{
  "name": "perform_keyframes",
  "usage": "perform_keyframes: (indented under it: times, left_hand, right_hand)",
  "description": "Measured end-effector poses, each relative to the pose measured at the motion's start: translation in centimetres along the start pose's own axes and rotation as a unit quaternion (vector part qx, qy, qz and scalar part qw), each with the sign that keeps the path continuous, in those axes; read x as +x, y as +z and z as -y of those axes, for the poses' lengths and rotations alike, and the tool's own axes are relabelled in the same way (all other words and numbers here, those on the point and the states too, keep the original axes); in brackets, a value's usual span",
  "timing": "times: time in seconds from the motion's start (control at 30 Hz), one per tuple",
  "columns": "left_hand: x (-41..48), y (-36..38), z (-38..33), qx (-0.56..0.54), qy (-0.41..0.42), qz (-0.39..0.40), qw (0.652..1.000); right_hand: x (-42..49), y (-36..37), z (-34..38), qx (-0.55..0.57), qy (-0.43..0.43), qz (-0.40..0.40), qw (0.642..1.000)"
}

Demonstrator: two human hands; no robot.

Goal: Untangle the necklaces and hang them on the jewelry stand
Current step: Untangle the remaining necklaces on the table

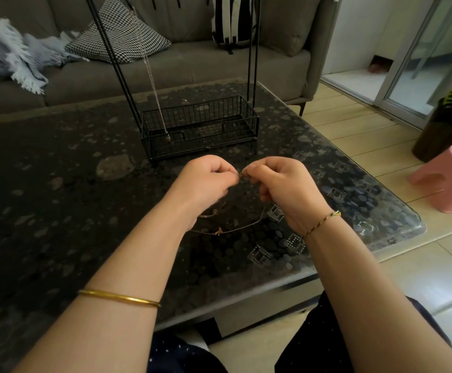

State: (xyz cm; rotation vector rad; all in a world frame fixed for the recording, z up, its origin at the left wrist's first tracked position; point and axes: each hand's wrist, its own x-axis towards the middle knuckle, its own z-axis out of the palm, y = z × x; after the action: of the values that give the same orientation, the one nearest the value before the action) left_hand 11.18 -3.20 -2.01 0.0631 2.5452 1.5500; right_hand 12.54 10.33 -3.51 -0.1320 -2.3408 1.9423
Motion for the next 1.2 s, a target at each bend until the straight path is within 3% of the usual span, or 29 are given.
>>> perform_keyframes:
  times: [0.47, 0.8, 1.03, 1.2]
  left_hand:
    - [0.01, 0.25, -0.30, -0.018, -0.005, -0.059, 0.998]
    - [0.56, -0.07, -0.06, -0.143, -0.117, -0.040, 0.982]
    - [0.14, 0.07, -0.32, -0.125, -0.094, -0.013, 0.988]
    - [-0.12, 0.19, -0.25, -0.104, -0.067, -0.025, 0.992]
  right_hand:
    - [0.05, 0.17, -0.16, -0.016, -0.030, 0.008, 0.999]
    - [-0.23, 0.31, 0.24, -0.022, -0.026, 0.049, 0.998]
    - [-0.13, 0.28, 0.15, -0.036, -0.030, 0.039, 0.998]
    - [0.09, 0.32, -0.30, -0.107, -0.059, 0.008, 0.992]
